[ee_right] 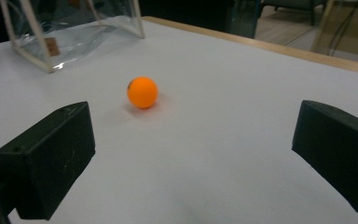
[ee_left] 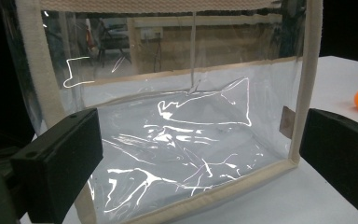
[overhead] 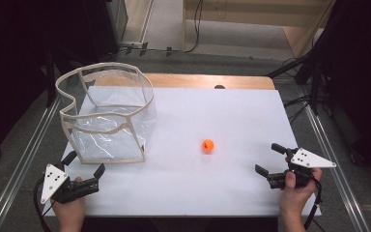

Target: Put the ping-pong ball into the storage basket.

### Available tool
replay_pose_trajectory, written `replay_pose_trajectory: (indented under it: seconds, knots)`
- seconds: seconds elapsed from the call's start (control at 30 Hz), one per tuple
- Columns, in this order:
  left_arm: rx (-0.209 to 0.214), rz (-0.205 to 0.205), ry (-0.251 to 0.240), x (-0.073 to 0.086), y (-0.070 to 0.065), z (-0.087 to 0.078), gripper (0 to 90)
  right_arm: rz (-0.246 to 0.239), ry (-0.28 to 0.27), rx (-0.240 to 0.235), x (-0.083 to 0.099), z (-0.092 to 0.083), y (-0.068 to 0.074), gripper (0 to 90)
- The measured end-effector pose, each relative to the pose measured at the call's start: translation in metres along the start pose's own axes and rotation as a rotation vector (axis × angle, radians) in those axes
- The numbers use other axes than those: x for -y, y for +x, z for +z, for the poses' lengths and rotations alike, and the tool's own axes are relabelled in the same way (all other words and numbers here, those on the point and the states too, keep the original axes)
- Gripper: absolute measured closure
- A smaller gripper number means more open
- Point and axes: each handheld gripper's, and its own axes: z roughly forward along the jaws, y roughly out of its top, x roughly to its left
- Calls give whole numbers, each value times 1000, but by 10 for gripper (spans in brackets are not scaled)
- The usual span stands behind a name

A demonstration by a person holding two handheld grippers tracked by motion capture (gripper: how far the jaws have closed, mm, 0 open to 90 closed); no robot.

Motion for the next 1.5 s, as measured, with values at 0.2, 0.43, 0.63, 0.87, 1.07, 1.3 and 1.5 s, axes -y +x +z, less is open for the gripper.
replay_pose_trajectory:
  seconds: [0.2, 0.43, 0.63, 0.87, 1.07, 1.3, 1.5]
  knots:
    - [-1, 7, 11, -1, -1, 3, 1, -37, 44, -24, -13, 5, 5, 0]
    - [7, -16, 5, 0, 1, 2, 1, -33, 45, -62, -21, 10, 5, 0]
    - [9, -7, 5, 0, 0, 2, 1, -31, 77, -95, -26, 19, 6, 0]
    - [8, 3, 4, 0, -1, 1, 1, -51, 95, -110, -35, 30, 7, 0]
    - [11, 6, 8, 0, -2, 1, 1, -64, 111, -132, -42, 42, 11, 0]
    - [12, 11, 12, 0, -2, 1, 1, -87, 150, -155, -50, 56, 15, 0]
    - [12, 13, 13, 0, -3, 2, 1, -93, 161, -170, -57, 65, 15, 0]
